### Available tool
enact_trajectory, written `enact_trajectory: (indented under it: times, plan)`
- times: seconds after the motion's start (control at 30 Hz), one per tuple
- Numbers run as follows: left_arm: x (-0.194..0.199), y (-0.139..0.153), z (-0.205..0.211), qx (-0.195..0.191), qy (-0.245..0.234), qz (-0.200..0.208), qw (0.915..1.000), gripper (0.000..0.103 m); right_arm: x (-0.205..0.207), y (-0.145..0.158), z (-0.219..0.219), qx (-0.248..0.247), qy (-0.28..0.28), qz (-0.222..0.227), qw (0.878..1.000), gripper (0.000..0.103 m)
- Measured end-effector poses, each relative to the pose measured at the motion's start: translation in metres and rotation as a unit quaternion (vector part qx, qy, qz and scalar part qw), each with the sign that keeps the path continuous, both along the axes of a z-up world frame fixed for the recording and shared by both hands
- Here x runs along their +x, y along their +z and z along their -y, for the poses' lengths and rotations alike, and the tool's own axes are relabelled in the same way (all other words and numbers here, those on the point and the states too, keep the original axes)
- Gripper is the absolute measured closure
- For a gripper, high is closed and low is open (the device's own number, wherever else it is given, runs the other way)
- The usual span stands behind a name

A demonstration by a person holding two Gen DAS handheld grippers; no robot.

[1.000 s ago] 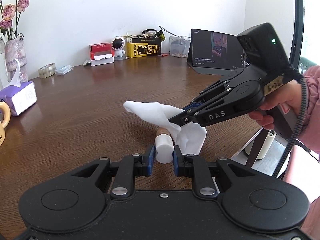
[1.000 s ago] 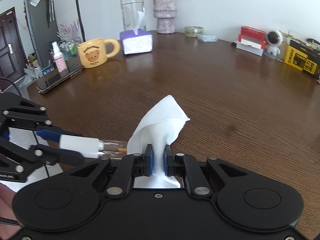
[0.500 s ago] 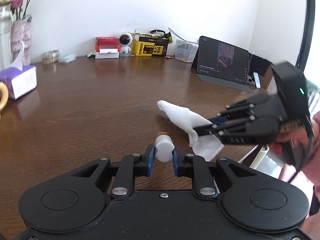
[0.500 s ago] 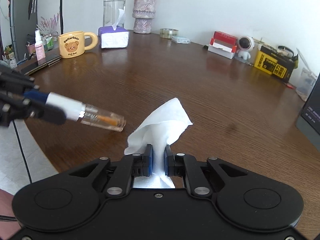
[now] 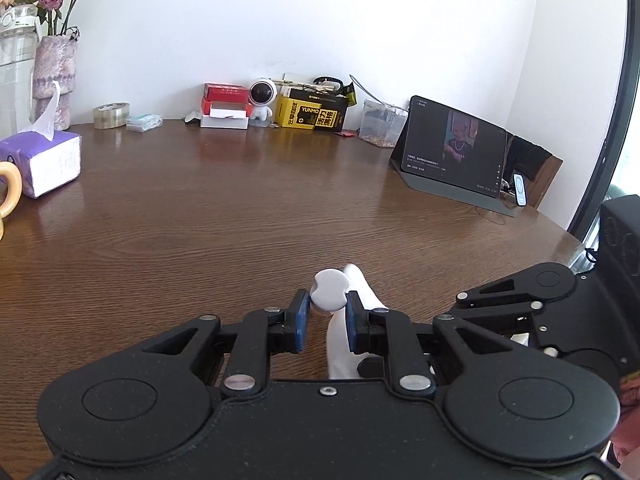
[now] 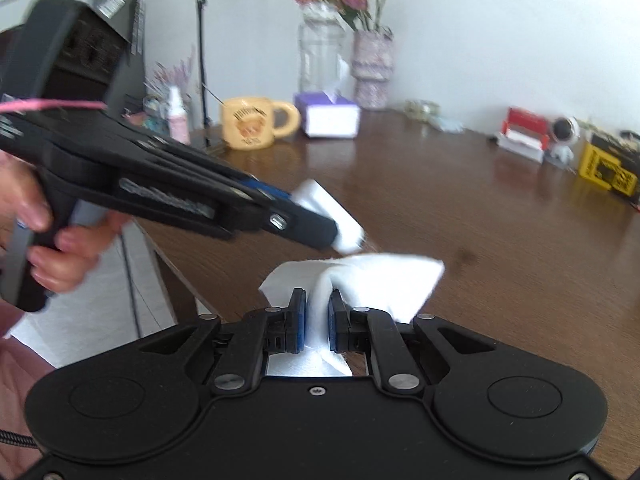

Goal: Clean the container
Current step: 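Push the vial tip into the tissue folds held by the right gripper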

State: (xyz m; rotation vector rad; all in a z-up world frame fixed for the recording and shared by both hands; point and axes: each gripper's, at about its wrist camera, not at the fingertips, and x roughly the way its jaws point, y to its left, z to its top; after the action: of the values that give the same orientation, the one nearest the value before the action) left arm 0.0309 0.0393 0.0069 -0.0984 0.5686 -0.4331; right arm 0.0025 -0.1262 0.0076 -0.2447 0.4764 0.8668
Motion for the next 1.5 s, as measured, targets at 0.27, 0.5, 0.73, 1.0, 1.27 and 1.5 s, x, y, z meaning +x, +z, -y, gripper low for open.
enact_trajectory:
  times: [0.27,0.5,0.73,1.0,1.27,1.5]
  plan:
    - [-0.001,0.004,-0.002,-0.009,0.002,-0.001,1.0000,0.084,-0.001,-0.007,0.000,0.025,-0.005,-0.004,1.000,0.092]
    - [-0.001,0.003,-0.002,-0.015,-0.001,-0.011,0.9998,0.084,0.000,-0.014,0.001,0.044,-0.015,-0.008,0.999,0.092]
    - [0.001,0.002,-0.001,-0.020,0.000,-0.019,0.9996,0.084,0.001,-0.021,0.003,0.064,-0.024,-0.012,0.998,0.091]
    - [0.000,0.000,-0.001,-0.014,0.002,-0.022,0.9996,0.084,-0.004,-0.023,0.004,0.084,-0.024,-0.002,0.996,0.091]
    - [-0.002,0.001,0.000,-0.011,-0.002,-0.020,0.9997,0.084,0.005,-0.028,0.015,0.099,-0.065,-0.025,0.993,0.091]
    - [-0.002,0.000,0.001,-0.009,-0.001,-0.021,0.9997,0.084,0.013,-0.031,0.024,0.110,-0.104,-0.048,0.987,0.091]
